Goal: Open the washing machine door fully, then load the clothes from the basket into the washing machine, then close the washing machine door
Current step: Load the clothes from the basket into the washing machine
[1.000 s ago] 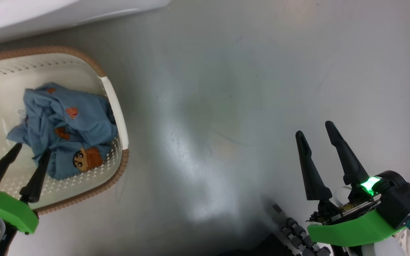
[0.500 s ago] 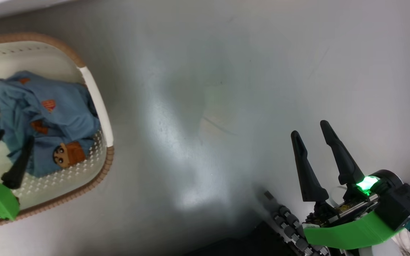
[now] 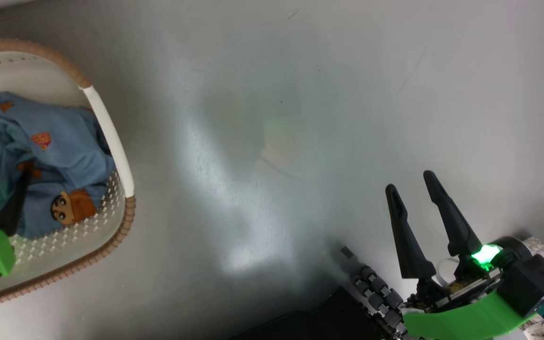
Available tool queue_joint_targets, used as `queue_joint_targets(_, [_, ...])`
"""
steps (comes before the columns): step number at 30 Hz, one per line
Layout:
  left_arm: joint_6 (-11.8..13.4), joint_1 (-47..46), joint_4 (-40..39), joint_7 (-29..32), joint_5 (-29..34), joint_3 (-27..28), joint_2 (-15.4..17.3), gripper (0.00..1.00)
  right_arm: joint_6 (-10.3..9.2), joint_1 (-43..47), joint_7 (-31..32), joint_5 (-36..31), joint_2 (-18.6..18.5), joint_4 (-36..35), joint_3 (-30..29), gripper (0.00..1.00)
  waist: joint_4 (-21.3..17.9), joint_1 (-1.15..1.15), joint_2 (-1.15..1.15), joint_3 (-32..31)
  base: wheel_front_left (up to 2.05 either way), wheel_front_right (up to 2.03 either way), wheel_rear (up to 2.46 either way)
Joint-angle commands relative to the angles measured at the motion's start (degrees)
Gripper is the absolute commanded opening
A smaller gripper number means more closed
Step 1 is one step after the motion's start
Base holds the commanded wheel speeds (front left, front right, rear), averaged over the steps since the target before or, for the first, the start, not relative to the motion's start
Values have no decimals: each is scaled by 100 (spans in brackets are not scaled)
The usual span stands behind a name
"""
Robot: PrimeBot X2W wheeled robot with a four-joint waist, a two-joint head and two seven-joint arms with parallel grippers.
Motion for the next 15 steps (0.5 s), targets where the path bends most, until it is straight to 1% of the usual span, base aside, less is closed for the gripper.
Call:
queue_joint_targets(1, [-16,-50,96,-6,-64,55,131,100,9,333,-27,26,-54,-119,127,100,-12,0,0,-5,0,0,0])
queue_joint_targets(7, [-16,-442,532,355,-324,-107,-184,100,9,489,-27,23,-54,-156,109,100,-29,0,0,-12,0,0,0])
queue_joint_targets(15, [-16,-802,1090,782,-382,-267,-584,100,9,594,-27,39,-54,-174,131,100,-40,0,0,-27,0,0,0])
